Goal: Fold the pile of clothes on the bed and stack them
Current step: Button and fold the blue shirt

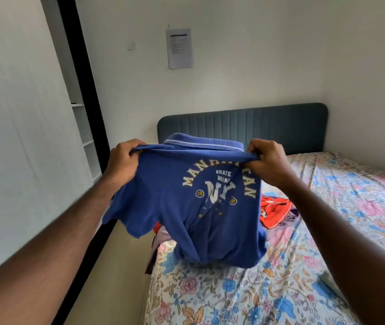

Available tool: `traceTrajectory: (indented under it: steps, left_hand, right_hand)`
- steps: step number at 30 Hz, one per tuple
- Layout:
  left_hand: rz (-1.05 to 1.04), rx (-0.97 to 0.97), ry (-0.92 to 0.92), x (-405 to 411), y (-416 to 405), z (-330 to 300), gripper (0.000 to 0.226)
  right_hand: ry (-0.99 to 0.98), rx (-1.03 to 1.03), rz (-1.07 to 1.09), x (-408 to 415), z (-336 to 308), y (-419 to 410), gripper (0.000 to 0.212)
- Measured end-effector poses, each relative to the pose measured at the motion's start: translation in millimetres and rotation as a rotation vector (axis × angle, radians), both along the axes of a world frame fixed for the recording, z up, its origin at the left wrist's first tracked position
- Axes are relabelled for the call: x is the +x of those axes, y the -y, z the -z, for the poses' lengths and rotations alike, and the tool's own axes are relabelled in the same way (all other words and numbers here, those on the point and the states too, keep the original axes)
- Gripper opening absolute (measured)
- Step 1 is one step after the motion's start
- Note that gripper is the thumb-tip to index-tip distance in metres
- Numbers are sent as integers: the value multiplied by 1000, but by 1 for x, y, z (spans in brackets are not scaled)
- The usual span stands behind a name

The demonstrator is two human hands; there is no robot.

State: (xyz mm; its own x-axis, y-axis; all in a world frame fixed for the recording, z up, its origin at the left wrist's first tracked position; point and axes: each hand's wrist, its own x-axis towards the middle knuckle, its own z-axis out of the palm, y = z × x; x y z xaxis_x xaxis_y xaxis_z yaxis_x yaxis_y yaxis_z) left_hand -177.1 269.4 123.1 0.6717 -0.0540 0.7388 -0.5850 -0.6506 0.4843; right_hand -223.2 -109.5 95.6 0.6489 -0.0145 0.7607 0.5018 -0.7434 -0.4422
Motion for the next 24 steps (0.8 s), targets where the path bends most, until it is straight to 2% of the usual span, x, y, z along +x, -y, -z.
traceTrajectory:
  steps: [2, 3, 5, 7, 11, 12, 13, 14, 17, 19, 21, 24]
  left_hand:
    - [95, -160, -68, -1, 0, -4, 38]
    - [140, -214, -87, -3, 2, -5, 42]
    - [184, -265, -100, -6, 7, -6, 43]
    - [177, -260, -103, -8, 7, -8, 43]
    - [160, -158, -130, -11, -1, -13, 47]
    - [164, -134, -136, -12, -1, -14, 48]
    - [171, -114, -136, -14, -2, -15, 48]
    - [178, -97, -133, -15, -4, -16, 47]
    - [169, -44, -119, -17, -11, -20, 38]
    - [145, -27, -133, -17, -18, -22, 25]
    - [138, -16, -156, -16, -21, -24, 14]
    - [52, 73, -130, -15, -17, -27, 8]
  right_hand:
    - [29, 64, -220, -9, 7, -3, 15]
    - [-48, 91, -362, -12, 14, -5, 14]
    - [-317, 230, -631, -19, 29, -11, 31]
    - [-502, 380, -800, -27, 38, -16, 29]
    - [-655, 666, -1113, -32, 45, -24, 43]
    - [-702, 721, -1118, -30, 45, -25, 50]
    - [-762, 718, -1070, -28, 45, -24, 58]
    - [-831, 624, -971, -26, 42, -23, 59]
    - [-951, 113, -529, -17, 36, -11, 31]
    - [-910, -56, -332, -9, 38, -6, 16]
    - [-751, 44, -185, 0, 52, -8, 20]
    - [-296, 341, 110, -1, 65, -29, 26]
